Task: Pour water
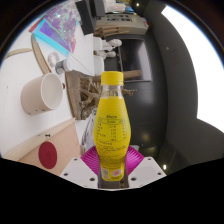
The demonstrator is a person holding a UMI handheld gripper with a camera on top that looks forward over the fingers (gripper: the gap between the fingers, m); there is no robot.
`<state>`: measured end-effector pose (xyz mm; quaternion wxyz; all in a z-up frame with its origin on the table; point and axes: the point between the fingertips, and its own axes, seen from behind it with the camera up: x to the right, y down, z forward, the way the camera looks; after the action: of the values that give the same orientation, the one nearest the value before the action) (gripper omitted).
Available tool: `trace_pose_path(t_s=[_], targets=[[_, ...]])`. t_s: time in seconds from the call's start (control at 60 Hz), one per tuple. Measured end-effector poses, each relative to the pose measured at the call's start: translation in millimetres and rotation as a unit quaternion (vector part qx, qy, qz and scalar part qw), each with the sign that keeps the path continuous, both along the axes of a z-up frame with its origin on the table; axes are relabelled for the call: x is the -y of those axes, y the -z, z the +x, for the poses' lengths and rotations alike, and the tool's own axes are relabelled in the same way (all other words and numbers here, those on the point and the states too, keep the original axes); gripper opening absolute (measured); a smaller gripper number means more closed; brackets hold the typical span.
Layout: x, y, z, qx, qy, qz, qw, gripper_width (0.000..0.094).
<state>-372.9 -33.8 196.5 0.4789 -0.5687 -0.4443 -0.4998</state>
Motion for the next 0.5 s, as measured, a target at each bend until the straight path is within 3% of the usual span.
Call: trace_pose_path(t_s=[0.283, 0.367, 0.5], targets=[[-29, 24, -13, 0.228, -0.043, -0.001, 0.973, 0.0293], [-30, 29, -16, 0.238, -0.051, -0.006, 0.97, 0.0295], [-32, 29, -11, 0.182, -0.034, -0.013, 0.983, 0.0294]])
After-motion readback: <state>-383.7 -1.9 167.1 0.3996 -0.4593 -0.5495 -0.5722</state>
